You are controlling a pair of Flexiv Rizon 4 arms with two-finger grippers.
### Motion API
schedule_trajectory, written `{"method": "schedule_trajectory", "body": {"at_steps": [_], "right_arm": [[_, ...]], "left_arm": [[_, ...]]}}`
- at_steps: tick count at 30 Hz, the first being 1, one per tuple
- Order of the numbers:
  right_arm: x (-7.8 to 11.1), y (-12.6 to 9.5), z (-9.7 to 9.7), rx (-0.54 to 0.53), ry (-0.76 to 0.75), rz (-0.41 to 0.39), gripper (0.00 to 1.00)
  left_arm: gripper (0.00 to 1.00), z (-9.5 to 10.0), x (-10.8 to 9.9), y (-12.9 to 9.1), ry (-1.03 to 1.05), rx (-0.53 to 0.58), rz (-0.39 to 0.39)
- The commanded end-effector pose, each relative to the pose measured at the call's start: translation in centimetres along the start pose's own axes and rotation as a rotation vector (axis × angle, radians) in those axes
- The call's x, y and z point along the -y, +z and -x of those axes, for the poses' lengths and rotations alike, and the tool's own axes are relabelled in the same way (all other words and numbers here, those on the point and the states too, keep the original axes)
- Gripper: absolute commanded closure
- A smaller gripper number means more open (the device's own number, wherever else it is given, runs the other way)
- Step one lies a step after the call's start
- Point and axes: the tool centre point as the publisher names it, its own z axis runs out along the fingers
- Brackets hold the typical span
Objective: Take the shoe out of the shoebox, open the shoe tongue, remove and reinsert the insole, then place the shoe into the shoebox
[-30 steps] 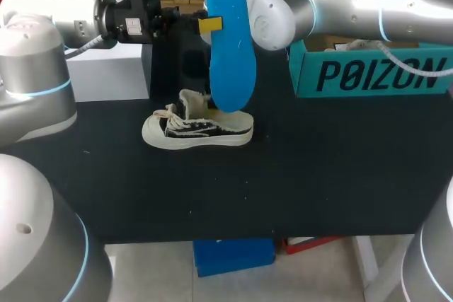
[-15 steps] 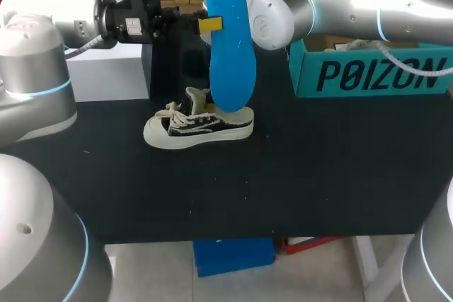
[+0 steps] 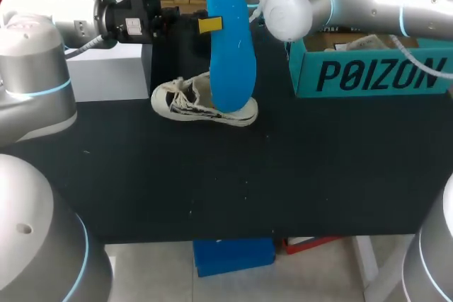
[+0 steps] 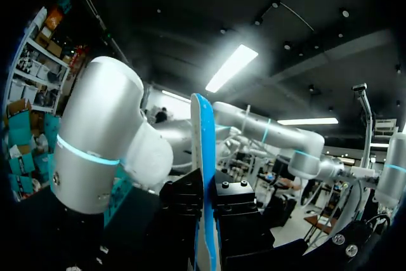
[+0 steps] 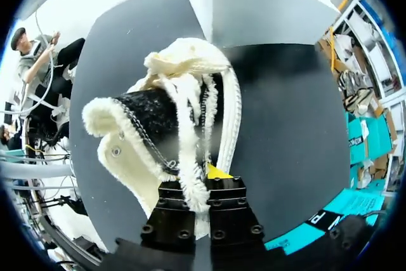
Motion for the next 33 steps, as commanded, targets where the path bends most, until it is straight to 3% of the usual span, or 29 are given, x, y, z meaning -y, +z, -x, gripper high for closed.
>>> {"method": "schedule_trajectory", "body": {"at_steps": [1, 9, 19, 33], "right_arm": [[2.0, -4.1, -1.4, 0.141, 0.166, -0.011, 1.00], [3.8, -5.7, -1.2, 0.214, 0.550, -0.019, 1.00], [4.9, -6.1, -3.2, 0.281, 0.930, 0.029, 1.00], [4.7, -4.7, -6.5, 0.281, 1.246, 0.139, 1.00]], "left_arm": [[1.00, 0.0, -0.1, 0.1, 0.002, 0.004, -0.001], [1.00, 0.0, -0.1, 0.1, 0.002, 0.004, -0.001], [1.00, 0.0, -0.1, 0.1, 0.002, 0.004, -0.001], [1.00, 0.0, -0.1, 0.1, 0.002, 0.004, -0.001]]}}
